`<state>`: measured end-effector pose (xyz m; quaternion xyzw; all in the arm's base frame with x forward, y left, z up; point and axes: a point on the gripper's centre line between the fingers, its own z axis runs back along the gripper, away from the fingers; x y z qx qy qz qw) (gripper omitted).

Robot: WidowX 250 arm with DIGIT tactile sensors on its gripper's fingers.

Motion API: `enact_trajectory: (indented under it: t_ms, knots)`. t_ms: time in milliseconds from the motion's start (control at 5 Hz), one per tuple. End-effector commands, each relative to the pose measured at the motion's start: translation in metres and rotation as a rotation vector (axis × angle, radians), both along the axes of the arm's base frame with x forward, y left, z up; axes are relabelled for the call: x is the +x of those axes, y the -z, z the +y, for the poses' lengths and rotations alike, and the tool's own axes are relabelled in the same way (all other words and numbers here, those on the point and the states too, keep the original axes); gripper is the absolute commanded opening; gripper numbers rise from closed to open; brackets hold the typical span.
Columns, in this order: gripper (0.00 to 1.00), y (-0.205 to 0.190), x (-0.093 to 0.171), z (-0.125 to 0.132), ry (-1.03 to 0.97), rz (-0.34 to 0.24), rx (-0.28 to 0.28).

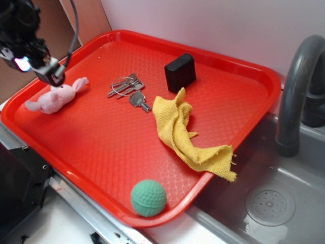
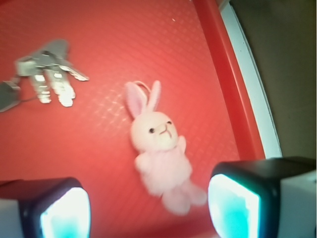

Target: Grab the pink bunny.

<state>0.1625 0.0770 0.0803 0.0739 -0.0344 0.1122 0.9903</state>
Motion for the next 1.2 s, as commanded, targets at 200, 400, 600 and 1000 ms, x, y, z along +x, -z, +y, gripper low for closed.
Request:
enact_trajectory:
  t_ms: [200, 400, 600, 1000]
  knots:
    - [1.0, 0.063, 0.002, 0.035, -0.005, 0.133, 0.018]
    - [0.0, 0.067, 0.002, 0.034, -0.031, 0.122, 0.025]
    - [0.0, 0.058, 0.003, 0.033, -0.031, 0.118, -0.003]
    - [0.0, -0.02, 0.018, 0.005, 0.056, 0.035, -0.103]
